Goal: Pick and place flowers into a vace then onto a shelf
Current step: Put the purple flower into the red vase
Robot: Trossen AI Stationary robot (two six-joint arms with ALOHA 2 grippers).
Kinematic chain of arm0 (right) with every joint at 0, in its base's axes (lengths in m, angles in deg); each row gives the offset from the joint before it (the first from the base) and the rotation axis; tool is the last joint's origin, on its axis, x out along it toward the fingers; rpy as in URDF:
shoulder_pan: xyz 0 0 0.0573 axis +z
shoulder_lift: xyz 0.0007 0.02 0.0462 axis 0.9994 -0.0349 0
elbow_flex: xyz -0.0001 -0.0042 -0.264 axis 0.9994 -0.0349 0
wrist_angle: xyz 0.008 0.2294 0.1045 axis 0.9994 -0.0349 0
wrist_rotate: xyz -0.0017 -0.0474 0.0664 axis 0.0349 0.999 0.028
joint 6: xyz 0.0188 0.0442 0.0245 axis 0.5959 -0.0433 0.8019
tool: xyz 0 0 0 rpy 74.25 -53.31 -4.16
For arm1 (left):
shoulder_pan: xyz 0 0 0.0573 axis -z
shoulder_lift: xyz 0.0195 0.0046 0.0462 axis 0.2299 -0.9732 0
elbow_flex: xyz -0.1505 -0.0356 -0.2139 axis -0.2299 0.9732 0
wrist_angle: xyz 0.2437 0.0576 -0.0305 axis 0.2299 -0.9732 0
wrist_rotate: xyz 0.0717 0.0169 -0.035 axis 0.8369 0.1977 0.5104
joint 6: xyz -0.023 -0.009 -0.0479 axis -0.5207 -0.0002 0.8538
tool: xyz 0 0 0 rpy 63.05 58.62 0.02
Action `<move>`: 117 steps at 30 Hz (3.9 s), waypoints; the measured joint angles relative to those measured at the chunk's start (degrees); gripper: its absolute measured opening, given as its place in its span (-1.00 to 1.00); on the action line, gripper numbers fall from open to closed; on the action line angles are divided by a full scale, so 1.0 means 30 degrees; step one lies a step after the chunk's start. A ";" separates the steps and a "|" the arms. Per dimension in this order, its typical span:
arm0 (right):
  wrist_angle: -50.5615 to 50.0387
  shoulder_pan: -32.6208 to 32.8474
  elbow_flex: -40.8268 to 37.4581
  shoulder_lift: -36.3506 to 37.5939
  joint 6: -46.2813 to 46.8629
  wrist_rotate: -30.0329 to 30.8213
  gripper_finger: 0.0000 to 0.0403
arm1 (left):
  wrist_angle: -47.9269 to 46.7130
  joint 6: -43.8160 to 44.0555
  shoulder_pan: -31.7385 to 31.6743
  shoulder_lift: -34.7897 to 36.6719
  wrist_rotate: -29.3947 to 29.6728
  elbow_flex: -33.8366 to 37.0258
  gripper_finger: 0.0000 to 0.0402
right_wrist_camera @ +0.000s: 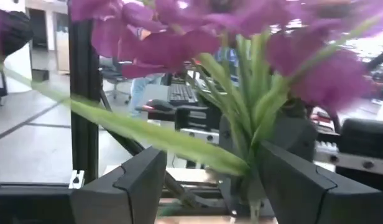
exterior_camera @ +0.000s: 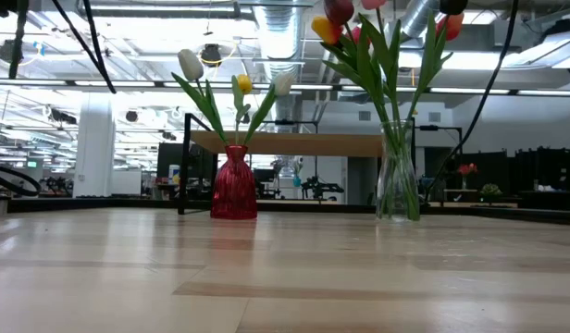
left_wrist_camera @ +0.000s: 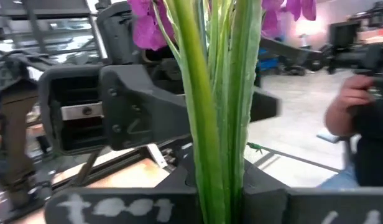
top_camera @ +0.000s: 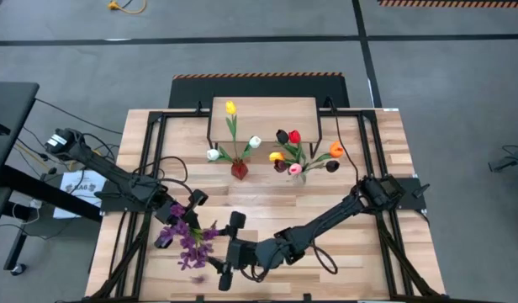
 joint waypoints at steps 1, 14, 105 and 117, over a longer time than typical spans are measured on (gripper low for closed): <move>-0.0003 -0.0108 0.0000 0.0000 -0.0004 -0.0287 0.17 | 0.0011 0.0000 0.0000 -0.0026 0.0300 0.0000 -1.00; 0.0577 -0.0818 -0.0015 0.0000 -0.0755 -0.0502 -0.08 | 0.1136 -0.0066 -0.0007 -0.1638 0.0519 0.0000 -1.00; -2.4539 -0.2112 0.5461 0.7772 0.0684 0.0864 -1.00 | -0.9547 0.9473 0.4475 0.3564 0.7763 -0.0007 0.07; -2.8047 -0.7385 0.8765 0.7812 -0.3177 -0.6885 -1.00 | -0.8161 0.7107 0.4670 0.3556 0.8892 -0.0015 0.07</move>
